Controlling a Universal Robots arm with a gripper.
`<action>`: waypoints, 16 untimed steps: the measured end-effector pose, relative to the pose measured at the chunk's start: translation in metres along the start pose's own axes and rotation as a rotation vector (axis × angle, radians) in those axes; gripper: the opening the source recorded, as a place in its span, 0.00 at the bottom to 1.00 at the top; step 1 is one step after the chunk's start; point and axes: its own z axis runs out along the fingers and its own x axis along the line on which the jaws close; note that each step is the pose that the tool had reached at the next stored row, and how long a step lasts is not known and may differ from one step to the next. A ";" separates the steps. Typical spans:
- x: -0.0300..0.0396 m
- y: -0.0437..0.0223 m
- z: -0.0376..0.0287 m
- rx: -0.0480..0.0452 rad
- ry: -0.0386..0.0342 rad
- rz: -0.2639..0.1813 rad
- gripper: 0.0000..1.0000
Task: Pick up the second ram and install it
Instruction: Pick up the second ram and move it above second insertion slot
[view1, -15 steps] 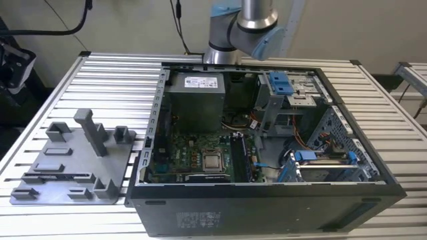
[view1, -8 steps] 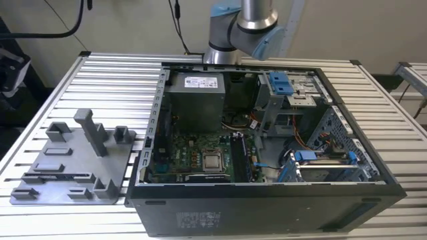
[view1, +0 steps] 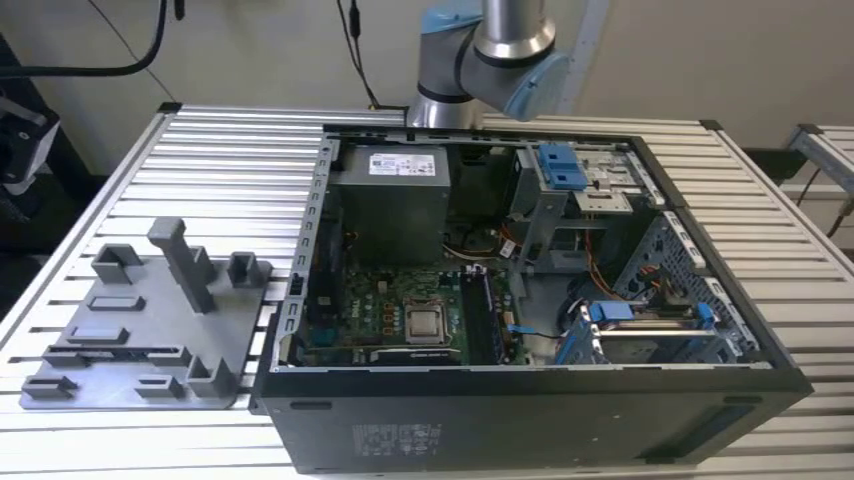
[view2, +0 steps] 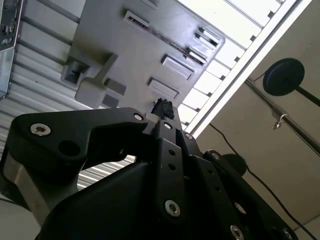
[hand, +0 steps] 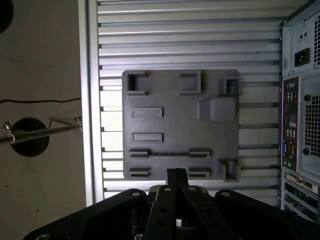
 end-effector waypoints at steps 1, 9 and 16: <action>0.0000 0.0000 0.0000 0.0000 0.0000 0.000 0.11; 0.0001 0.0000 0.0000 0.0004 0.0013 -0.029 0.11; 0.0002 0.0001 0.0000 0.0016 0.0059 -0.124 0.11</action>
